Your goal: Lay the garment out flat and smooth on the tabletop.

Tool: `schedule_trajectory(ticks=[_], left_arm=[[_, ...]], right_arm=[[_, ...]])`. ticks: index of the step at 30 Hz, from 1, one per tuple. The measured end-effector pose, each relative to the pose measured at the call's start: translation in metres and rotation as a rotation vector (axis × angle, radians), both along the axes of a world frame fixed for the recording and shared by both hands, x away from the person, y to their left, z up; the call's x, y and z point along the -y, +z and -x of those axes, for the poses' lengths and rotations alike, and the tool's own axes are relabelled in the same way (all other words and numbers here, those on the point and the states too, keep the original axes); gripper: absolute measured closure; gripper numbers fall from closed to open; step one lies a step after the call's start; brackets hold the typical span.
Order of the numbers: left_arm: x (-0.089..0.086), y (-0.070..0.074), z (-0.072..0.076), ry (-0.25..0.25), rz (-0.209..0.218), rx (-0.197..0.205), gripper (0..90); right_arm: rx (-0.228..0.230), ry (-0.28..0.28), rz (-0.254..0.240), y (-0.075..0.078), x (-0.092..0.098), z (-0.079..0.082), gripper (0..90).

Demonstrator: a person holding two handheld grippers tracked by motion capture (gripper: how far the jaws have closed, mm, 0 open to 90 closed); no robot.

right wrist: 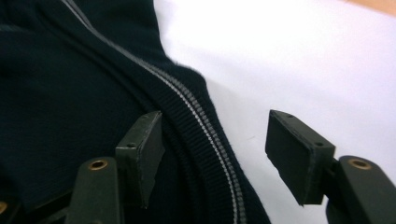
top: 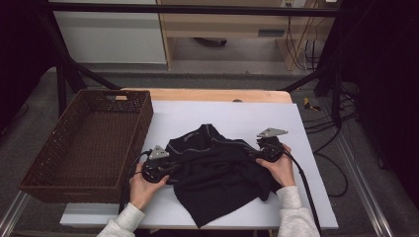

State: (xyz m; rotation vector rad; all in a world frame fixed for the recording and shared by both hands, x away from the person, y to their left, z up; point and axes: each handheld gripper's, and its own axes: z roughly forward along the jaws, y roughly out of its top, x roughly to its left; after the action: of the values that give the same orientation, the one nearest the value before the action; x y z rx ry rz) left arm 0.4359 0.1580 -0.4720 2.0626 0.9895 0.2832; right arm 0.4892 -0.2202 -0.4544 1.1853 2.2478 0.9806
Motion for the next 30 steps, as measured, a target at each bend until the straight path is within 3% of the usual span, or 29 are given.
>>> schedule_trajectory(ticks=[5,9,11,18,24,27,30], left_arm=[[0.000,-0.001,0.002,-0.023,-0.005,0.009,85.3],[-0.001,-0.001,0.003,-0.034,-0.013,0.017,85.4],[-0.002,-0.001,0.003,-0.035,-0.009,0.017,85.4],[-0.006,0.008,0.004,-0.043,0.007,0.034,85.8],[0.002,0.011,0.005,-0.082,0.016,0.047,85.6],[0.009,0.008,0.002,-0.078,0.013,0.035,81.7],[0.008,0.013,-0.003,-0.055,0.036,0.033,68.4]], right_arm=[[-0.023,0.022,0.044,-0.009,-0.006,-0.008,45.1],[-0.049,0.026,0.079,-0.013,-0.010,-0.011,71.6],[-0.049,0.008,0.069,-0.012,-0.008,-0.012,77.9],[0.012,-0.107,0.002,0.010,0.017,-0.007,79.8],[0.008,-0.188,-0.065,0.033,0.051,0.003,79.7],[-0.028,-0.199,-0.034,0.023,0.055,0.004,78.7],[-0.060,-0.184,-0.015,0.007,0.051,0.001,73.5]])
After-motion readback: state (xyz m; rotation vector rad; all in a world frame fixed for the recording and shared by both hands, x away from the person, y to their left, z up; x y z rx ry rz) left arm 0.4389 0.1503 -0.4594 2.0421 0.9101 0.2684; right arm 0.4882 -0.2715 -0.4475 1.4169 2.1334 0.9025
